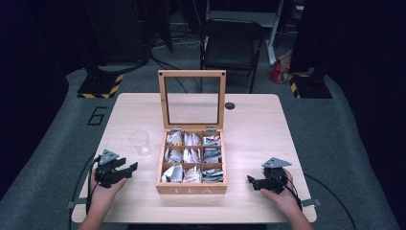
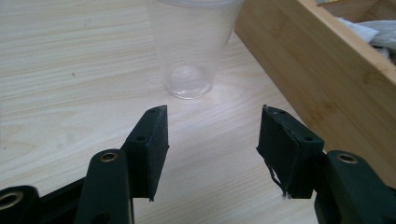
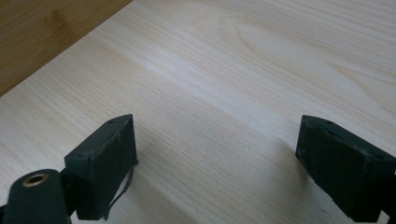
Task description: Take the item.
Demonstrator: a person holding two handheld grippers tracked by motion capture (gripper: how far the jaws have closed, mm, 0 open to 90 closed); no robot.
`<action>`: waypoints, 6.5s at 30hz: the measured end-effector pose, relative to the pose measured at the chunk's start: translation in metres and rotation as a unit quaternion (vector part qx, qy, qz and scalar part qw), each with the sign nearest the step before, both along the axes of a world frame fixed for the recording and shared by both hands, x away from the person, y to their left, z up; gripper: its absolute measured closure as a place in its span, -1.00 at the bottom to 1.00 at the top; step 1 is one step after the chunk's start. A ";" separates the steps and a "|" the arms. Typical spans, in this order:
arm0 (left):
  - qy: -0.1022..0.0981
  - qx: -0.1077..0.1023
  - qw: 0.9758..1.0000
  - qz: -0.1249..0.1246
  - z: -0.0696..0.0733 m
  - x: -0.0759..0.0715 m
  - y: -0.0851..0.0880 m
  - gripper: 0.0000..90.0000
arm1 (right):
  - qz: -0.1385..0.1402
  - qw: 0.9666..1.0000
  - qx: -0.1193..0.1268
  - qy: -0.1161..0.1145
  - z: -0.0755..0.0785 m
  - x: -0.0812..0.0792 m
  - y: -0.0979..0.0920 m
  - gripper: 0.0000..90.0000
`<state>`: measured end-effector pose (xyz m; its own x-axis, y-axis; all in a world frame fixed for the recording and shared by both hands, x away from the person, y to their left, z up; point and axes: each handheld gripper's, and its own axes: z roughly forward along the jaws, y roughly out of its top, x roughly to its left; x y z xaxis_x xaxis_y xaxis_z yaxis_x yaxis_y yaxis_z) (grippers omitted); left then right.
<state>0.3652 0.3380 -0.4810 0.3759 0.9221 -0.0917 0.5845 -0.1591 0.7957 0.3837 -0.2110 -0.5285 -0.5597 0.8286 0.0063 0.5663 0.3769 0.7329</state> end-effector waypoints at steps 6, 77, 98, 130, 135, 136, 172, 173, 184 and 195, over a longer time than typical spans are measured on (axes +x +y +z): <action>-0.003 -0.006 1.000 -0.014 0.008 -0.004 -0.001 0.03 | -0.001 1.000 0.000 -0.001 0.000 0.000 0.000 -0.74; -0.013 -0.013 0.987 -0.161 0.034 0.003 -0.085 0.36 | 0.000 1.000 0.000 0.000 0.000 0.000 0.000 -0.74; -0.010 -0.020 0.981 -0.193 0.031 0.008 -0.107 0.46 | -0.001 1.000 0.001 -0.002 0.000 0.000 0.000 -0.75; -0.007 -0.008 0.978 -0.208 0.026 0.015 -0.117 0.93 | -0.001 1.000 0.001 -0.002 0.000 0.000 0.000 -0.75; -0.012 -0.006 0.978 -0.209 0.027 0.014 -0.117 0.99 | -0.001 1.000 0.000 -0.001 0.000 0.000 0.000 -0.75; -0.011 -0.006 0.978 -0.209 0.027 0.014 -0.117 0.99 | -0.001 1.000 0.000 -0.001 0.000 0.000 0.000 -0.75; -0.058 -0.015 0.977 -0.205 0.064 0.005 -0.104 1.00 | -0.001 1.000 0.001 -0.001 0.000 0.000 0.000 -0.75; -0.058 -0.015 0.977 -0.205 0.067 0.005 -0.102 1.00 | 0.000 1.000 0.001 -0.001 0.000 0.000 0.000 -0.75; -0.068 -0.019 0.976 -0.206 0.082 0.000 -0.096 1.00 | -0.001 1.000 0.001 -0.001 0.000 0.000 0.000 -0.75; -0.078 -0.019 0.974 -0.210 0.099 -0.003 -0.095 1.00 | -0.001 1.000 0.000 -0.001 0.000 0.000 0.000 -0.75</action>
<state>0.3618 0.2431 -0.3824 0.7317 0.6807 -0.0342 0.3460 -0.3278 0.8791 0.3837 -0.2107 -0.5287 -0.5579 0.8299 0.0057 0.5653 0.3749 0.7347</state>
